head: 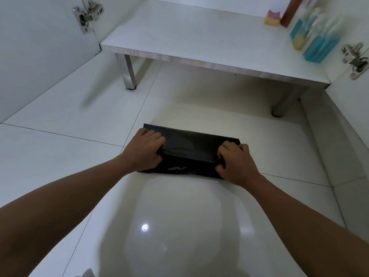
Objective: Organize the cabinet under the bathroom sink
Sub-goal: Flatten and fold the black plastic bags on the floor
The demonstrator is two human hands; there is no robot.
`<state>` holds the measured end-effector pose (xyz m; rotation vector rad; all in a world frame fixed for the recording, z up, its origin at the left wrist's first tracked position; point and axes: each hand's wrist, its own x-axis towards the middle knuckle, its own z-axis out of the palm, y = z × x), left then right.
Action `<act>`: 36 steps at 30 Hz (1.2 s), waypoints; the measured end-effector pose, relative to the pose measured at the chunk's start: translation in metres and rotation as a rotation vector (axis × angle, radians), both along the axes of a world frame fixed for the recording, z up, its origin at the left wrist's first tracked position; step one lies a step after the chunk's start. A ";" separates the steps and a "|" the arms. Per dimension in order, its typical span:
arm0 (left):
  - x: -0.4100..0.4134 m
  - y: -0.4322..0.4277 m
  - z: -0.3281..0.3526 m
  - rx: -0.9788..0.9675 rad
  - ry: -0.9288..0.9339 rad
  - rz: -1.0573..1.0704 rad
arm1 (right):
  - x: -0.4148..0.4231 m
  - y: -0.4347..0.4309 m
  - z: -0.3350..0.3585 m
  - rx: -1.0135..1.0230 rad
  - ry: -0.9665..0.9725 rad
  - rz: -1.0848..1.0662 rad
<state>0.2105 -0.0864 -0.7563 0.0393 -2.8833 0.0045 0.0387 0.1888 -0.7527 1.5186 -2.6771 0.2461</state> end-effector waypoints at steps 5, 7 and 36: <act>0.013 0.006 -0.010 0.006 -0.147 -0.113 | 0.009 0.015 -0.021 0.147 -0.097 0.107; 0.015 0.005 -0.014 0.009 -0.227 -0.131 | 0.010 0.020 -0.025 0.165 -0.123 0.127; -0.053 0.039 -0.078 0.182 -0.318 0.109 | 0.032 -0.054 -0.070 0.244 -0.163 -0.242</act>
